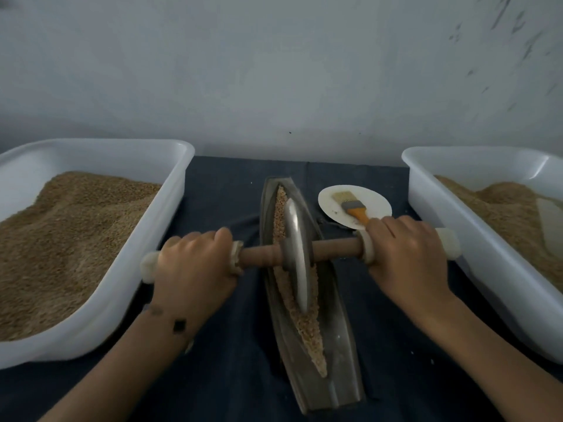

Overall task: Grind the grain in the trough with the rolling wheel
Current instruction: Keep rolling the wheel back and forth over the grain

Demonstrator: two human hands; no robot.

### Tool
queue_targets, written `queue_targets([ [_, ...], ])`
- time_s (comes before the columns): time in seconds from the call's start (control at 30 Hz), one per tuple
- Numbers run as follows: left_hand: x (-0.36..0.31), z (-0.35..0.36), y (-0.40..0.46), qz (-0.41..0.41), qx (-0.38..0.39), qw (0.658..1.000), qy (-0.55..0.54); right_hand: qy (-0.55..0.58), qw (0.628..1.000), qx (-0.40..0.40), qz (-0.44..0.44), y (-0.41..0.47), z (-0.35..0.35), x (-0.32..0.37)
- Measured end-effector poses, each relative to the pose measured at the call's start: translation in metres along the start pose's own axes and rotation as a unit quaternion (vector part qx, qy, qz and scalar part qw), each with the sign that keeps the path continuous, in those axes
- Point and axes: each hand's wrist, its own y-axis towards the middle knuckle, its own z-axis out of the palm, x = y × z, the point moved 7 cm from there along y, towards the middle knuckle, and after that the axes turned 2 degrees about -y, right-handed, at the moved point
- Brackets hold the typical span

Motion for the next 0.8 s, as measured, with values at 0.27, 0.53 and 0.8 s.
queue_targets([
  [0.27,-0.011,-0.023,-0.039,0.031,-0.022,0.999,-0.012,-0.001,0.996,0.035,-0.077,-0.027,-0.044,0.004],
  [0.53,0.012,0.015,0.01,-0.008,-0.03,1.0,0.003,-0.01,0.999,0.026,-0.023,0.013,0.009,-0.004],
  [0.8,0.032,0.039,0.067,-0.081,0.007,0.996,0.025,-0.047,0.999,-0.016,-0.009,0.064,0.044,-0.014],
])
